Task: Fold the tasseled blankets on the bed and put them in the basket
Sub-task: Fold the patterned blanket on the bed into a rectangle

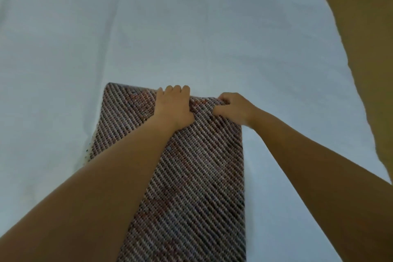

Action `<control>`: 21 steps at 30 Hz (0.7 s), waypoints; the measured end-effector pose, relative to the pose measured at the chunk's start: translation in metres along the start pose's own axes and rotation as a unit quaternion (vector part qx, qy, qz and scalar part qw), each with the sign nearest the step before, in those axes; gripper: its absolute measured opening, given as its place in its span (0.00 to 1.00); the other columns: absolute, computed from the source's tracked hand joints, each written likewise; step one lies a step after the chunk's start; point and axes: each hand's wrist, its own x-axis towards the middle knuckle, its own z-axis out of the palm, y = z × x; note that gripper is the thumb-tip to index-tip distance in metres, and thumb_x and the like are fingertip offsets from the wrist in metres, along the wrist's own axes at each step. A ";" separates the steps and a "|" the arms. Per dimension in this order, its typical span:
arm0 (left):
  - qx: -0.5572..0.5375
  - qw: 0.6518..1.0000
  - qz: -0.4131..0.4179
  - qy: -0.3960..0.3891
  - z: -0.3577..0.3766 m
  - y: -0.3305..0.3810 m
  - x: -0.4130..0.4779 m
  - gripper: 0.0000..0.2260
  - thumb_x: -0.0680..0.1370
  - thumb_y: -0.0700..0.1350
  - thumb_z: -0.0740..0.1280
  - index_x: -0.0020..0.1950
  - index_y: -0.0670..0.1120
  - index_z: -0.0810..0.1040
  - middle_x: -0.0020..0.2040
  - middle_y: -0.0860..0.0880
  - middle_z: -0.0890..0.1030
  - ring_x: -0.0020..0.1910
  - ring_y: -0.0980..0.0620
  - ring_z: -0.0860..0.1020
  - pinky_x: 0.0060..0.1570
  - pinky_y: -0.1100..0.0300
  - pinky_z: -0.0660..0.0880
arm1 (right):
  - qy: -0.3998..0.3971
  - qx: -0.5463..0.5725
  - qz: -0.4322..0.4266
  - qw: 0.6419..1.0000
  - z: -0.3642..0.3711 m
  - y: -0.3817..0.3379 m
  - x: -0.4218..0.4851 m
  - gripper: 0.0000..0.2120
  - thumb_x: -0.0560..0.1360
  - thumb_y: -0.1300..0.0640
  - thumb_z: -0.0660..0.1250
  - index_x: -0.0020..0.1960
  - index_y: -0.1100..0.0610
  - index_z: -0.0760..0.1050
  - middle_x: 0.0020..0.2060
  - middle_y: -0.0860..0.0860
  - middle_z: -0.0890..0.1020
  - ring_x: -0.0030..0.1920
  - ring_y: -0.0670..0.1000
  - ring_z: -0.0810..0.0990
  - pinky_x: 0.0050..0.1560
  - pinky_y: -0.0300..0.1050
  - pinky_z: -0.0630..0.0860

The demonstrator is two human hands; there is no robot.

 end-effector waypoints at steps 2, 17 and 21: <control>0.037 0.999 0.003 -0.004 -0.003 0.004 0.007 0.18 0.72 0.51 0.64 0.58 0.44 0.71 0.50 0.45 0.75 0.52 0.44 0.72 0.56 0.48 0.67 | -0.128 -0.074 0.037 0.988 -0.020 0.002 0.006 0.27 0.67 0.40 0.70 0.58 0.57 0.76 0.56 0.53 0.79 0.57 0.56 0.77 0.61 0.53 0.72; 0.086 0.990 -0.099 -0.049 -0.001 -0.093 0.029 0.37 0.62 0.77 0.60 0.54 0.47 0.69 0.50 0.45 0.76 0.54 0.43 0.74 0.57 0.44 0.67 | 0.096 -0.283 0.058 0.952 0.000 0.042 0.043 0.29 0.67 0.35 0.68 0.56 0.58 0.70 0.56 0.58 0.71 0.59 0.60 0.68 0.55 0.55 0.67; 0.078 0.990 -0.111 -0.038 0.005 -0.099 0.023 0.45 0.61 0.77 0.59 0.67 0.47 0.65 0.64 0.42 0.69 0.65 0.41 0.66 0.62 0.41 0.63 | 0.113 -0.210 0.067 0.969 0.000 0.037 0.041 0.37 0.66 0.41 0.72 0.67 0.57 0.62 0.62 0.59 0.67 0.63 0.60 0.66 0.58 0.57 0.68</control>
